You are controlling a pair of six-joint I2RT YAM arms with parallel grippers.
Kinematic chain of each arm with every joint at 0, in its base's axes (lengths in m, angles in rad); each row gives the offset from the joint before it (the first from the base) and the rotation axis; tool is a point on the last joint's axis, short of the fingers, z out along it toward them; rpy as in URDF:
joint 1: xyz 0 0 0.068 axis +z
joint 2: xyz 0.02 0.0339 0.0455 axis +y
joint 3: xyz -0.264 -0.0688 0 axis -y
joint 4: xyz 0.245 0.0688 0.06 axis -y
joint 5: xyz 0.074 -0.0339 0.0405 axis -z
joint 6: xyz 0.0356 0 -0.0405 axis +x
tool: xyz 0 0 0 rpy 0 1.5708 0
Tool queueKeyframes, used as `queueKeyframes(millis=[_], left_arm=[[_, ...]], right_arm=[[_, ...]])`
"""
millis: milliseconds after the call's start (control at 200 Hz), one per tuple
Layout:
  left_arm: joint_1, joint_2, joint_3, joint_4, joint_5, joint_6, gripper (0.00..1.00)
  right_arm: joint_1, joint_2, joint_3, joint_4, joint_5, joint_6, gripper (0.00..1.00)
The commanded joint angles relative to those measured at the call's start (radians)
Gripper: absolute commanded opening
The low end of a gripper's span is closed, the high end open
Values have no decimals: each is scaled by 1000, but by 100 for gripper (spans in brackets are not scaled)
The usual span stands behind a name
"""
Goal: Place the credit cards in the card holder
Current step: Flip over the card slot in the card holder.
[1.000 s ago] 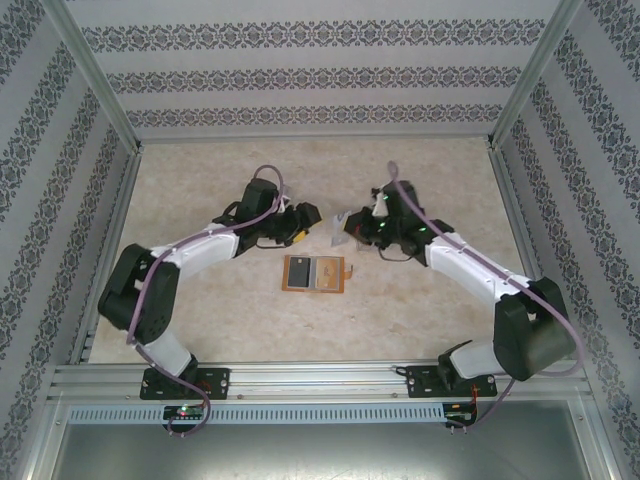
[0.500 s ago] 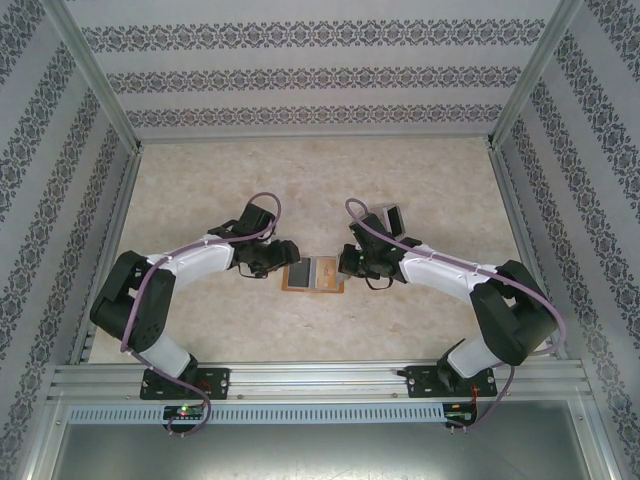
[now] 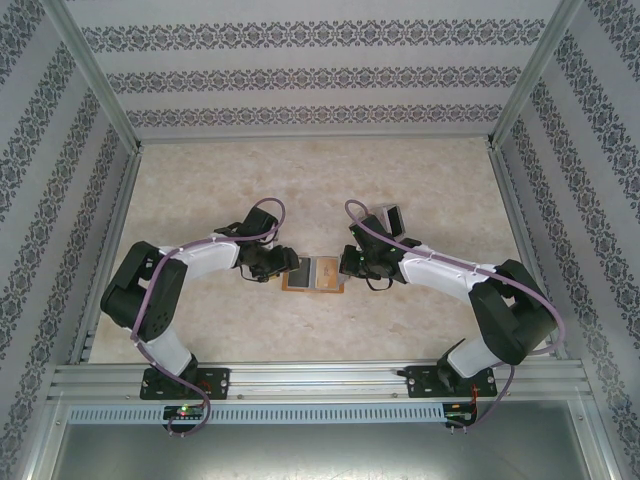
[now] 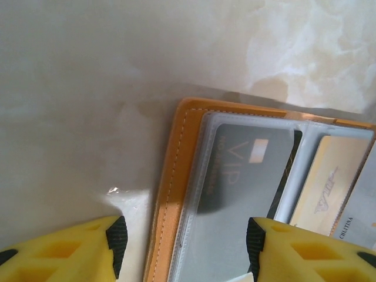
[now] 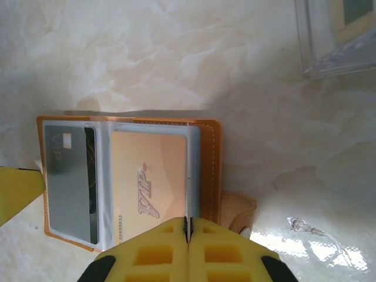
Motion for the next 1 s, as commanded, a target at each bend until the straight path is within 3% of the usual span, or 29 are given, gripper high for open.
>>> queueKeyframes(millis=[0, 480, 994], left_arm=[[-2, 33, 13, 12, 36, 23, 57], [-16, 77, 14, 27, 53, 27, 40], [-24, 83, 13, 41, 56, 20, 31]], right_arm=[[11, 23, -20, 0, 32, -9, 3], [18, 18, 3, 56, -14, 26, 3], [27, -41, 59, 91, -116, 56, 6]])
